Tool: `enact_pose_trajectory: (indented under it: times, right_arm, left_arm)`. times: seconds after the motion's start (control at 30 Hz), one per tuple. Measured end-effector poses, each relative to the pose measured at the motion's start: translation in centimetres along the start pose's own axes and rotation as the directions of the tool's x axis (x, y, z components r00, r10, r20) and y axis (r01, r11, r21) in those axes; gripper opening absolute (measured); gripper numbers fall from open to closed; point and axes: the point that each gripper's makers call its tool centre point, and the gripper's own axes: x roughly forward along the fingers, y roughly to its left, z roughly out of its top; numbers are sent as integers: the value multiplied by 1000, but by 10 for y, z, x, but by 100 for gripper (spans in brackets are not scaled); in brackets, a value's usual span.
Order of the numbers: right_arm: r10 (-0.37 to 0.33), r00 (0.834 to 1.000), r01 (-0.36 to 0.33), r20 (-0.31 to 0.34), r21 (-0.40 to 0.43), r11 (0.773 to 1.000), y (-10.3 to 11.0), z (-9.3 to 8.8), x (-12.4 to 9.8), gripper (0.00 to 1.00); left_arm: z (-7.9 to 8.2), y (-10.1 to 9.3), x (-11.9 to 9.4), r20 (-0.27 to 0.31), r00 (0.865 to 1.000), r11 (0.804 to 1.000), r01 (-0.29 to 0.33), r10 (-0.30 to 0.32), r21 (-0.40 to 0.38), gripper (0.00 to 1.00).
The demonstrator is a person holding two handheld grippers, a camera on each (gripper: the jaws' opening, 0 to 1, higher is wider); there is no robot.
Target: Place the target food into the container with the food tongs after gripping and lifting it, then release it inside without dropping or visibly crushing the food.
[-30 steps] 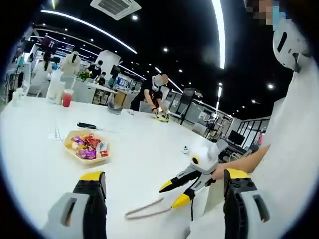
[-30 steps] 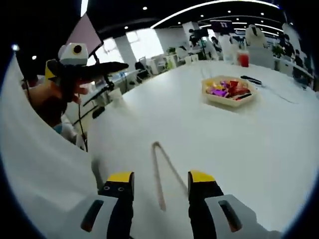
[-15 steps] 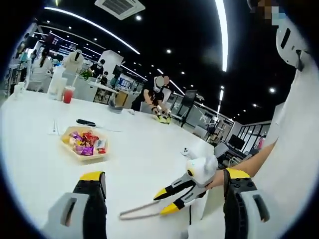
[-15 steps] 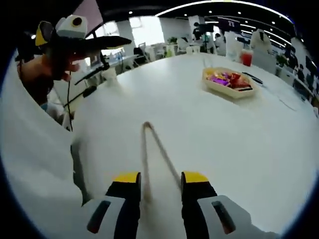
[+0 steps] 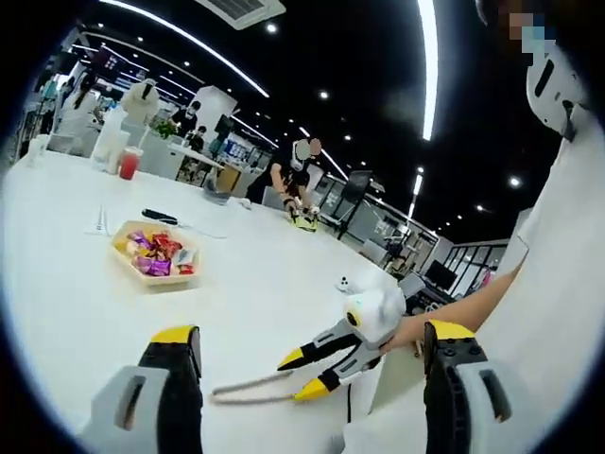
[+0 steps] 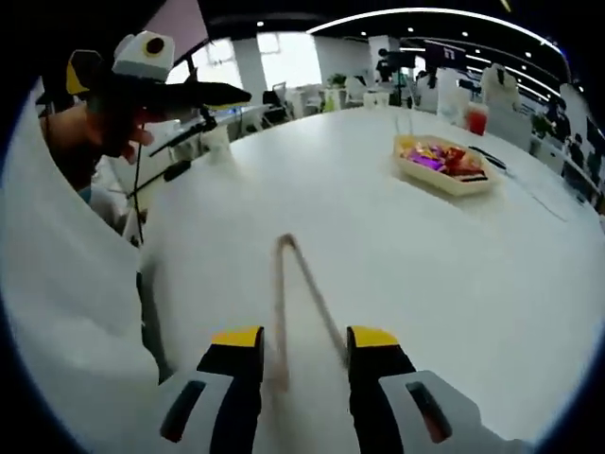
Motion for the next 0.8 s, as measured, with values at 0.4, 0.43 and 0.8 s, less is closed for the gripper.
enact_pose_trajectory:
  times: [0.4,0.43,0.8]
  right_arm:
    - [-48,996,28,-75,-252,967,-12,-20,8,33]
    - [-43,996,23,-74,-260,965,-11,-20,9,32]
    - [57,994,-84,-91,-330,940,-25,-8,11,30]
  left_arm:
    - [-23,8,15,-81,996,1000,21,-22,-8,99]
    - [-23,8,16,-81,996,1000,22,-23,-7,99]
    - [-40,13,34,-177,983,998,54,-47,32,99]
